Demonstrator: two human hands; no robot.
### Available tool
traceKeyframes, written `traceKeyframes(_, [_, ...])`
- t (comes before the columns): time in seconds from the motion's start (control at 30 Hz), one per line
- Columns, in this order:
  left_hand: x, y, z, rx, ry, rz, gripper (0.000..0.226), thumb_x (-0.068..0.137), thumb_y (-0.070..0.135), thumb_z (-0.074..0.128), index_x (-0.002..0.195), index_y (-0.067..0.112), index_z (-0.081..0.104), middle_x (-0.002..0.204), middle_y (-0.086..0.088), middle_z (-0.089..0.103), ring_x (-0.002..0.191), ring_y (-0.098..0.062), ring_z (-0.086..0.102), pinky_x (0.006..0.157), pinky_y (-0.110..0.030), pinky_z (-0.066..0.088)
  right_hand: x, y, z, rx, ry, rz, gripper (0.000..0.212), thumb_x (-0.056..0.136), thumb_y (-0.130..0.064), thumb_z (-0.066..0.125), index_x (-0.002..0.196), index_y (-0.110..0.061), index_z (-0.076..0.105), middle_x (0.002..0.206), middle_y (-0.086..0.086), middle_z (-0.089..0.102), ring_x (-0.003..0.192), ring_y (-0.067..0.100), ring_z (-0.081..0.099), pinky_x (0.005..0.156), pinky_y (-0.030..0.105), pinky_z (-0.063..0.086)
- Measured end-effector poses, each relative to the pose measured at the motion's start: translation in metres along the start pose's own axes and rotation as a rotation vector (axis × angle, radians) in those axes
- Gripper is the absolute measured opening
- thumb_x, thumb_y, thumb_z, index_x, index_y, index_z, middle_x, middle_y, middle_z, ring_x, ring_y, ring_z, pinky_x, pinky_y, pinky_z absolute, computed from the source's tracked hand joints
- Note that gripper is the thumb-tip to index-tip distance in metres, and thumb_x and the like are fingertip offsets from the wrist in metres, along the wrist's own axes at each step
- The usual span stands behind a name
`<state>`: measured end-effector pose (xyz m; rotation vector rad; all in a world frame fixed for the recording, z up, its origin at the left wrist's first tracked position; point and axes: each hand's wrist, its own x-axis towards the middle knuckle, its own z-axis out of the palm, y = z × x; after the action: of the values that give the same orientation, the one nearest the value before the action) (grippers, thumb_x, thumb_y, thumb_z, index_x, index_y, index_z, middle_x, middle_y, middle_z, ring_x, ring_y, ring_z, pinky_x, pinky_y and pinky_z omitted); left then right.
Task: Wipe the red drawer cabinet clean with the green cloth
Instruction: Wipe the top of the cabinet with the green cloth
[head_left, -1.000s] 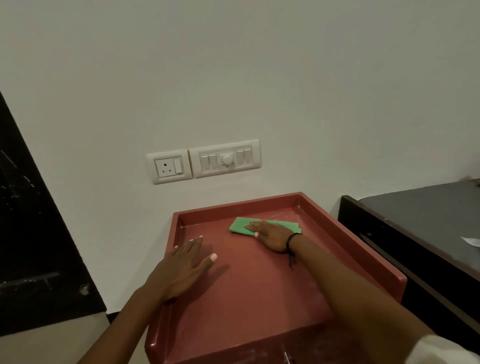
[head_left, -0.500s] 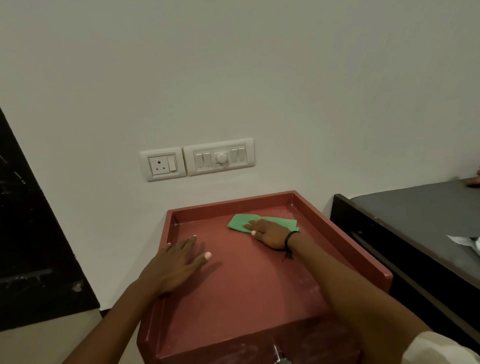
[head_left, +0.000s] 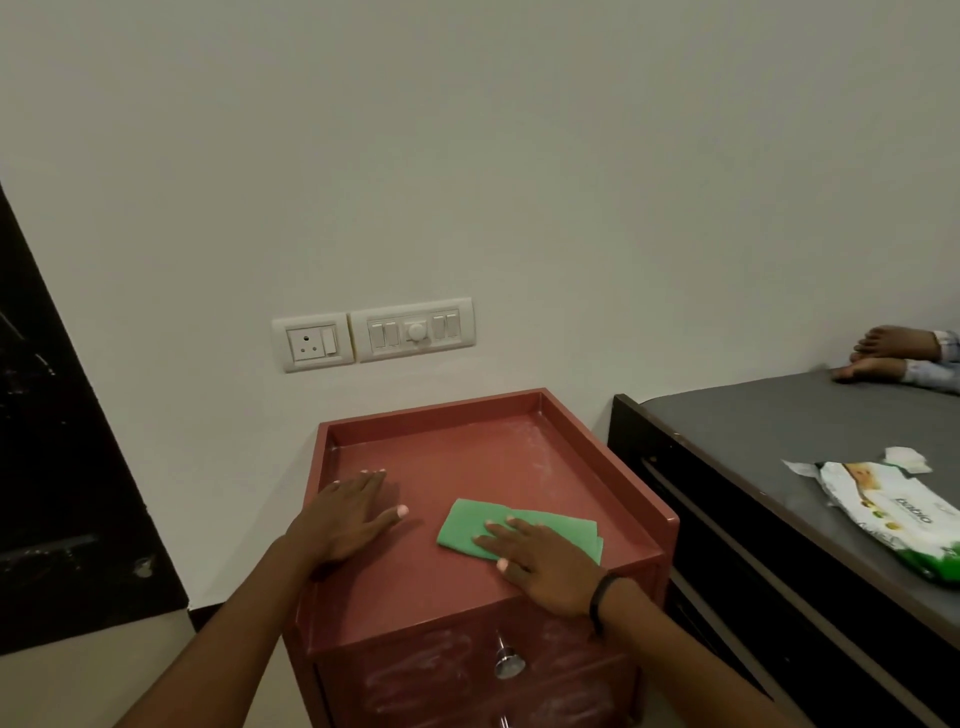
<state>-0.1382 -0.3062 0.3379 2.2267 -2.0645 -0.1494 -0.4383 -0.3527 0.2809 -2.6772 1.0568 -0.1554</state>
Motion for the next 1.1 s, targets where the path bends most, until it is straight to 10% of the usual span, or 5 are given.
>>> traceKeyframes(0.33, [0.031,0.071,0.041,-0.132,-0.001,0.157,0.097,0.082,0.083,0.008,0.158,0.022,0.021,0.165,0.0,0.021,0.151,-0.014,0.022,0.122,-0.038,0.015,0.019,0.026,-0.011,-0.071,0.04,0.144,0.05,0.107,-0.036,0.025,0.156,-0.033,0.017,0.166,-0.002,0.011,0.153,0.019,0.007,0.122,0.04,0.008])
traceKeyframes(1.1, [0.05,0.072,0.071,-0.139,0.014,0.126,0.111,0.068,0.091,-0.003,0.159,0.03,0.011,0.167,0.013,0.005,0.151,-0.001,0.002,0.121,-0.028,-0.004,0.198,0.141,-0.044,-0.059,0.104,0.349,0.073,0.093,-0.069,0.019,0.153,-0.029,0.027,0.163,0.005,0.021,0.149,0.027,0.02,0.122,0.045,0.013])
